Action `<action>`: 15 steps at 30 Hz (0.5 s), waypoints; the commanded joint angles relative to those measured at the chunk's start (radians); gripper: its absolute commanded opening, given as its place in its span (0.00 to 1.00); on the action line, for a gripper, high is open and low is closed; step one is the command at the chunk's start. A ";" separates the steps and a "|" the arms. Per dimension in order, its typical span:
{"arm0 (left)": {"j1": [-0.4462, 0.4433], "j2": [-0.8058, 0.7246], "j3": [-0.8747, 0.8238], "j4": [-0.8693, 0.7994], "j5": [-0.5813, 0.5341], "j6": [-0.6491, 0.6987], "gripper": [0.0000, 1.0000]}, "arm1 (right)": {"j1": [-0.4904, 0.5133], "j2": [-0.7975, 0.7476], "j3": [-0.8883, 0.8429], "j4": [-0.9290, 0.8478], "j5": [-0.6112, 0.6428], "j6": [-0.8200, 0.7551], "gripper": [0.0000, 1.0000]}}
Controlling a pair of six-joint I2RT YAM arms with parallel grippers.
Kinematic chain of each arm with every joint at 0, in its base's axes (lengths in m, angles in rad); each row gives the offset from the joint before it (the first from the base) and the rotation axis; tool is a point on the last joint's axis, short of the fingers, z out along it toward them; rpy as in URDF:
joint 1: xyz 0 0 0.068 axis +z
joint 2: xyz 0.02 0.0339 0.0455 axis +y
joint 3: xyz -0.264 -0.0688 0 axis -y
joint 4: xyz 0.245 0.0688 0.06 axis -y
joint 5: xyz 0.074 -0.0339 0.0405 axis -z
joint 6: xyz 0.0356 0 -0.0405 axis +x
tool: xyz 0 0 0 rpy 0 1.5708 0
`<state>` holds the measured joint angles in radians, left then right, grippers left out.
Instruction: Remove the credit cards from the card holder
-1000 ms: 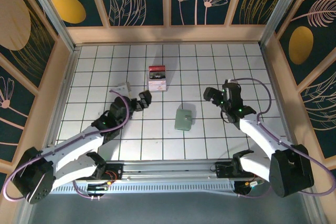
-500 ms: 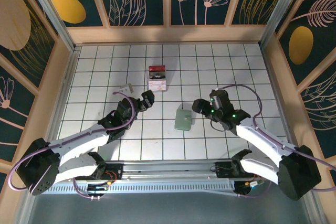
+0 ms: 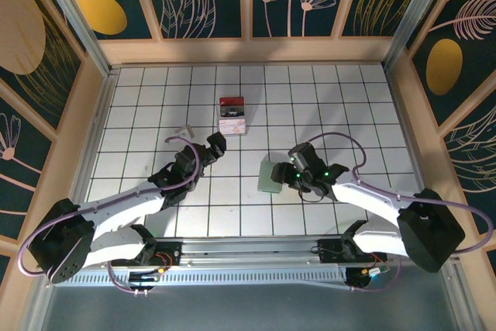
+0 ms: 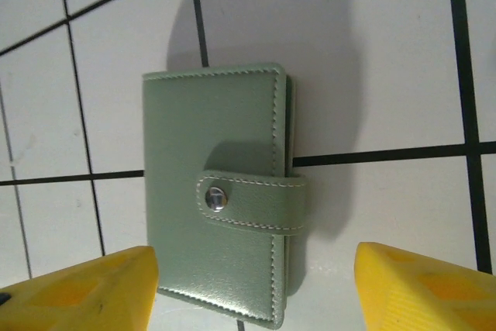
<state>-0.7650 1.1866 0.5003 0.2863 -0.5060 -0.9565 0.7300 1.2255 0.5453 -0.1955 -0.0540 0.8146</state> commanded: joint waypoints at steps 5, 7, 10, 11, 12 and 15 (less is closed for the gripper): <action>-0.002 0.047 0.038 0.010 0.030 -0.024 0.99 | 0.026 0.089 0.045 0.059 0.002 -0.006 0.65; -0.002 0.059 0.043 0.011 0.037 -0.025 0.99 | 0.032 0.107 0.057 0.066 0.001 -0.011 0.66; -0.002 0.077 0.052 0.009 0.049 -0.025 0.99 | 0.037 0.135 0.073 0.058 0.014 -0.016 0.66; -0.002 0.085 0.056 0.007 0.055 -0.024 0.99 | 0.037 0.146 0.078 0.051 0.020 -0.017 0.67; -0.002 0.092 0.059 0.008 0.059 -0.023 0.99 | 0.037 0.156 0.083 0.050 0.023 -0.018 0.67; -0.002 0.114 0.071 0.006 0.083 -0.025 0.99 | 0.039 0.181 0.096 0.062 0.019 -0.028 0.67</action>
<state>-0.7650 1.2804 0.5392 0.2871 -0.4526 -0.9672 0.7597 1.3838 0.6113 -0.1520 -0.0532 0.8089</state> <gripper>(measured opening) 0.988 0.671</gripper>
